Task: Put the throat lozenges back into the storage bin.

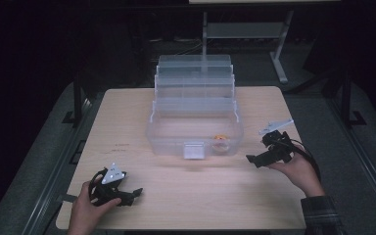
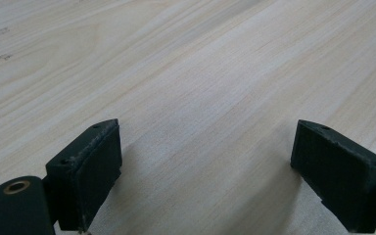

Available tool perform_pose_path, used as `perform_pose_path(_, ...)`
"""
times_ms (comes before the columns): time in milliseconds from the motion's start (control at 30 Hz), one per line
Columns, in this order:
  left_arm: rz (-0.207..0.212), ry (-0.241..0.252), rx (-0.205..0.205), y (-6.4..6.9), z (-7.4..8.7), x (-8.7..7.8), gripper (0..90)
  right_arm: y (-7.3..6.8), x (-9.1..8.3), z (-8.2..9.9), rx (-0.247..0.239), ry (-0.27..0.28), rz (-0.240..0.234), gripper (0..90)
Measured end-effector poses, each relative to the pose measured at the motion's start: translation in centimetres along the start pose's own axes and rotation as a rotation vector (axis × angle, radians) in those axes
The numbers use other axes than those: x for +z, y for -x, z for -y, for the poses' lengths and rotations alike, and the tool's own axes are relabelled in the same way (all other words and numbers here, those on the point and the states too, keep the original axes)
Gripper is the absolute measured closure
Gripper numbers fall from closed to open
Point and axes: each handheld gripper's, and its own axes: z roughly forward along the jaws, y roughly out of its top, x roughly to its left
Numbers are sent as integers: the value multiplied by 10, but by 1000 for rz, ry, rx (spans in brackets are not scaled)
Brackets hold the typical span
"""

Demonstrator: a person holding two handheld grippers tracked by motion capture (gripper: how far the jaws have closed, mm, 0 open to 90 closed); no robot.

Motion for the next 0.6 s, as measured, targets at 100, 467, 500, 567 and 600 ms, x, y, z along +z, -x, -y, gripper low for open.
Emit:
perform_pose_path(100, 0, 0, 0, 0, 0, 0, 108, -2, 2, 9, 0, -3, 9, 17)
perform_pose_path(467, 0, 3, -1, 0, 0, 0, 108, -11, 6, 42, 17, 11, 10, 14)
perform_pose_path(500, 0, 3, -1, 0, 0, 0, 108, -12, 7, 45, 18, 8, 11, 13)
perform_pose_path(567, -1, 3, 0, 0, 0, 0, 108, -12, 7, 52, 19, 15, 14, 9)
perform_pose_path(600, -2, 2, 0, 0, 0, 0, 108, -13, 7, 55, 27, 20, 17, 9)
